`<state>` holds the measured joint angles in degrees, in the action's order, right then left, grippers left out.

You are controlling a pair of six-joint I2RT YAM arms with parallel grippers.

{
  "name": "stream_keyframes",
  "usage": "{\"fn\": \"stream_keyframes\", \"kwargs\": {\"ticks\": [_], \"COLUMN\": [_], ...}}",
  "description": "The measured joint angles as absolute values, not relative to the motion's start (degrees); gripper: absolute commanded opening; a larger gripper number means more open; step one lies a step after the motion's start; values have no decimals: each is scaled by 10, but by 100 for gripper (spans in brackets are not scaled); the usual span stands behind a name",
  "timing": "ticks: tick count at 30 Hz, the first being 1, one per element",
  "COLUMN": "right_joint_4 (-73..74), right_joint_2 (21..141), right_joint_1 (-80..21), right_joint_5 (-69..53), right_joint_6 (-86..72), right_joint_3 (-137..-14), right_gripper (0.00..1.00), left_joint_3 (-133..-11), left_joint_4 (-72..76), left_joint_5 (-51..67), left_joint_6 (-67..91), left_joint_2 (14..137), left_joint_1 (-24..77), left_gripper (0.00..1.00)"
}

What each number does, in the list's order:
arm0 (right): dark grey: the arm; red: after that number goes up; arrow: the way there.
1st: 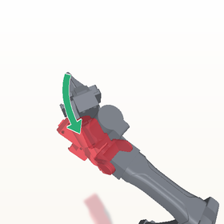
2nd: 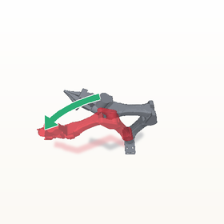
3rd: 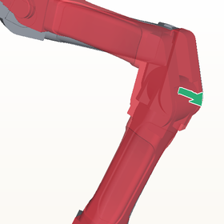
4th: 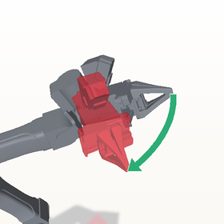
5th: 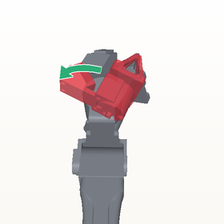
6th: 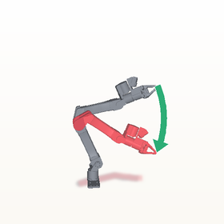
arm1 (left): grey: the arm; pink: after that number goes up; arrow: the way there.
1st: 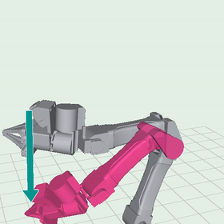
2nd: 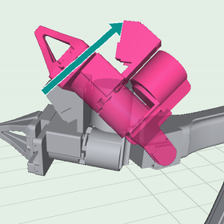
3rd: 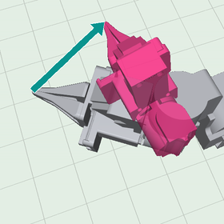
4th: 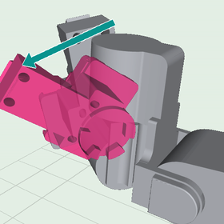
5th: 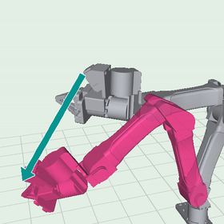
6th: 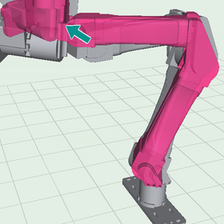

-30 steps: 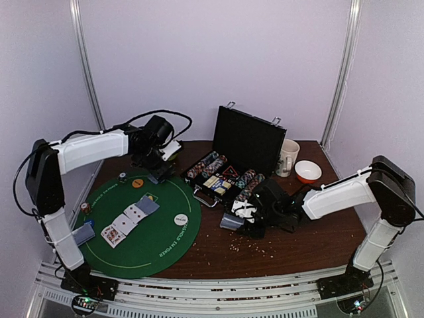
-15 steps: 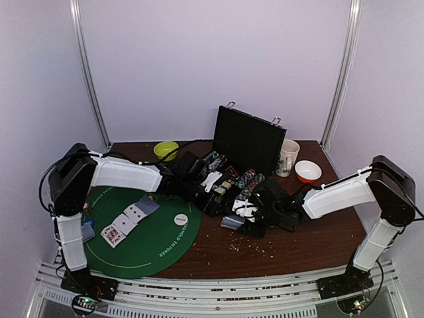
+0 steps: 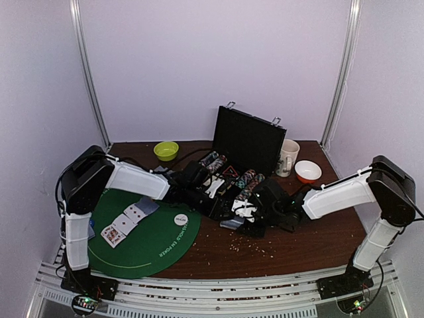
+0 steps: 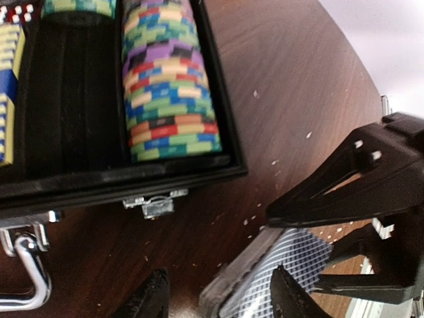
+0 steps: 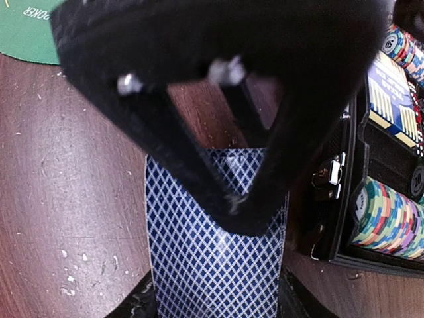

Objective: Distribute texas hold em gaming equipment
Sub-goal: Pick up the poker card from the face-down deck piles.

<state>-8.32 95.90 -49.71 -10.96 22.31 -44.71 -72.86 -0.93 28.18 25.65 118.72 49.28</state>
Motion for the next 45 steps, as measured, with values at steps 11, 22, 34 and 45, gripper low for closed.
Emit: {"fn": "stream_keyframes", "kwargs": {"ticks": [11, 22, 34, 45], "right_joint_4": [-82, -79, -79, -79], "right_joint_2": [959, 959, 959, 959], "right_joint_1": [-497, -497, -497, -497], "right_joint_5": [-109, -108, -108, -108], "right_joint_6": [223, 223, 223, 223], "right_joint_3": [-447, -447, -447, -447], "right_gripper": [53, 53, 53, 53], "left_joint_3": [-752, -752, -752, -754], "left_joint_4": [-58, -102, -120, -149], "left_joint_5": [243, 194, 189, 183], "left_joint_6": [229, 191, 175, 151], "left_joint_2": [1200, 1181, 1159, 1145], "left_joint_1": [509, 509, 508, 507], "left_gripper": [35, 44, 13, 8]}}
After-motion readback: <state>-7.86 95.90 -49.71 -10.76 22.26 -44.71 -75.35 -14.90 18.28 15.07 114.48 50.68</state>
